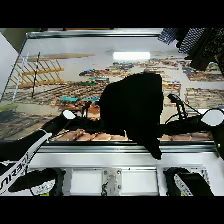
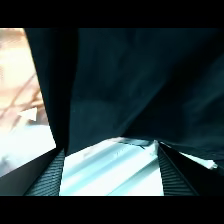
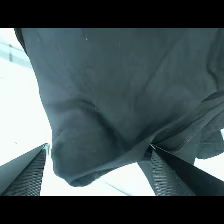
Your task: Fold the clothes and pants, and hang the long-sleeved shirts on hangers.
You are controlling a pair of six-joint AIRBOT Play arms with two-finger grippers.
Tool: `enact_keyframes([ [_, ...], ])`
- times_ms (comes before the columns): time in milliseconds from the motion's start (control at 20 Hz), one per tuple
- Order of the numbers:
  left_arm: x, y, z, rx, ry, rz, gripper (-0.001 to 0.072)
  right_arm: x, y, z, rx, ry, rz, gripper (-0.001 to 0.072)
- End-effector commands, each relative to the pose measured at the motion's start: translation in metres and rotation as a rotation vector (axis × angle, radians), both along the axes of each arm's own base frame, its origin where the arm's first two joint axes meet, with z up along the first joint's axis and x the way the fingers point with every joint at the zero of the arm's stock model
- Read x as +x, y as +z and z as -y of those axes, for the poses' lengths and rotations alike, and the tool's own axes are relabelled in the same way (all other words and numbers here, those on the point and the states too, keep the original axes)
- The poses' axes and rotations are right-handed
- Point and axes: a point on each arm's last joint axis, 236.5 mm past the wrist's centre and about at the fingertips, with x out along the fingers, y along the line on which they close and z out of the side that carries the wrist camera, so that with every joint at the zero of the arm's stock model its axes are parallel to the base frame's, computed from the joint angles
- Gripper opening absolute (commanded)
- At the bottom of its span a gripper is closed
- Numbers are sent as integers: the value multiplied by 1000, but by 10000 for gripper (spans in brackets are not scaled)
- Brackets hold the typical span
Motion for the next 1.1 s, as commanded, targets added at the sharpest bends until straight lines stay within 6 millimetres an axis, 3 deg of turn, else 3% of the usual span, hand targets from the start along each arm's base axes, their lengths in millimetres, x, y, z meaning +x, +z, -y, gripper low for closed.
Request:
enact_keyframes([
  [0, 1, -12, 8, 32, 23, 10, 593, -2, -12, 1, -3, -9, -26, 720],
  [50, -2, -17, 7, 36, 24, -17, 586, -5, -16, 1, -5, -9, -42, 712],
  [100, -5, -21, 7, 39, 24, -38, 385, -5, -19, 1, -4, -12, -50, 635],
  [150, -7, -23, 8, 35, 26, -53, 160, -2, -21, 1, -5, -18, -47, 434],
  [200, -7, -20, 9, 25, 28, -59, 9, 3, -21, 2, -7, -31, -28, 202],
  [250, -5, -13, 11, 10, 34, -51, 8, 11, -19, 3, -10, -50, 6, 3],
  [350, 13, 25, 11, -46, 38, 25, 8, 32, -1, 11, -29, -82, 102, 8],
  [400, 30, 62, 9, -97, 49, 94, 8, 44, 18, 17, -49, -87, 163, 8],
  [450, 47, 107, 4, -149, 56, 184, 8, 57, 47, 23, -72, -90, 247, 8],
  [550, 65, 225, -12, -251, 56, 439, 8, 77, 125, 27, -76, -98, 444, 8],
  [600, 63, 285, -21, -284, 58, 583, 8, 83, 167, 27, -76, -101, 551, 8],
  [700, 34, 396, -40, -336, 80, 874, 8, 79, 246, 26, -71, -105, 752, 8],
  [800, -16, 472, -53, -392, 98, 1068, 8, 62, 304, 24, -64, -107, 902, 8],
  [900, -66, 511, -58, -456, 105, 1136, 8, 40, 334, 23, -60, -114, 990, 8],
  [1000, -100, 524, -63, -486, 121, 1130, 8, 17, 337, 22, -60, -119, 990, 8],
  [1050, -105, 520, -68, -470, 150, 1108, 8, 5, 330, 22, -54, -126, 942, 8],
])
